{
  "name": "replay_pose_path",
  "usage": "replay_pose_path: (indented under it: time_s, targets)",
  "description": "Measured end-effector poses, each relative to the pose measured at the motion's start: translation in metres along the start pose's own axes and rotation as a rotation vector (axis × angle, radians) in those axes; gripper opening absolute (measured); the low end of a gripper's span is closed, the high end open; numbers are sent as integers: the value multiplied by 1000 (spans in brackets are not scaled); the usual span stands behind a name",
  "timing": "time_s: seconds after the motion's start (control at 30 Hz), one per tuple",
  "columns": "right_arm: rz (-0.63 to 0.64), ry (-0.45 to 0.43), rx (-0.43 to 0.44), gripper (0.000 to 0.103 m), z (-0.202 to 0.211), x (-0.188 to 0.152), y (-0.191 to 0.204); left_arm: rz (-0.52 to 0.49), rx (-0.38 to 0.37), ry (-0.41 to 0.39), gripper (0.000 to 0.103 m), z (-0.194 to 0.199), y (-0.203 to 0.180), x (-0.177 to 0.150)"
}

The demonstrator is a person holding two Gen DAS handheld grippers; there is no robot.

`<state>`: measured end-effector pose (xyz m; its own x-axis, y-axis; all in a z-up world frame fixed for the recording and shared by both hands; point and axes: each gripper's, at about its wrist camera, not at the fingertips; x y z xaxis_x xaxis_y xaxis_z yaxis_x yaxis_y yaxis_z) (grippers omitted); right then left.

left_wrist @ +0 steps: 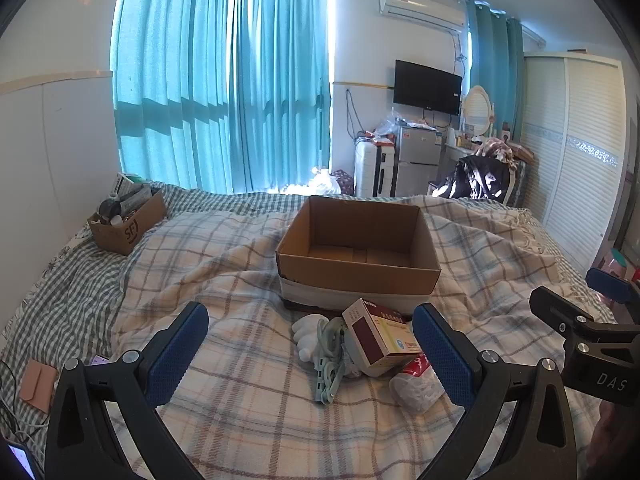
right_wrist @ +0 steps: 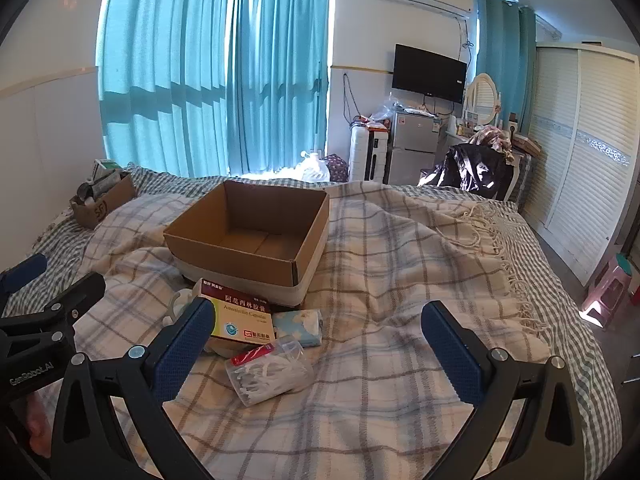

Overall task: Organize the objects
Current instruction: 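Reach both tools toward the items in front of the box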

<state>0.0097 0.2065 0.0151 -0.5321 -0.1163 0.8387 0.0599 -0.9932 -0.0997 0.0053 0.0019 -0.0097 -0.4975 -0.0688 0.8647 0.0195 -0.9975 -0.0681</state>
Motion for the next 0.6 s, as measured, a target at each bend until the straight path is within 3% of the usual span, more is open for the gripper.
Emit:
replay_pose_path:
  time_s: [0.6]
  targets:
    - [49, -15, 30, 103, 8, 7, 5, -9, 8, 4, 103, 2, 2, 2]
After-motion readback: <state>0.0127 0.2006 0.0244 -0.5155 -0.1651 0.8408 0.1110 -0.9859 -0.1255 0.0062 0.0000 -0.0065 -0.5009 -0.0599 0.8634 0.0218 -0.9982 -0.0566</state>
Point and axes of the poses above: each gripper's, at about its wrist camera, not at the fingertips, and z roughly against the way its jaws point, y to its left, x to its top, and after that the axes turned 4 degrees about z, right-handed
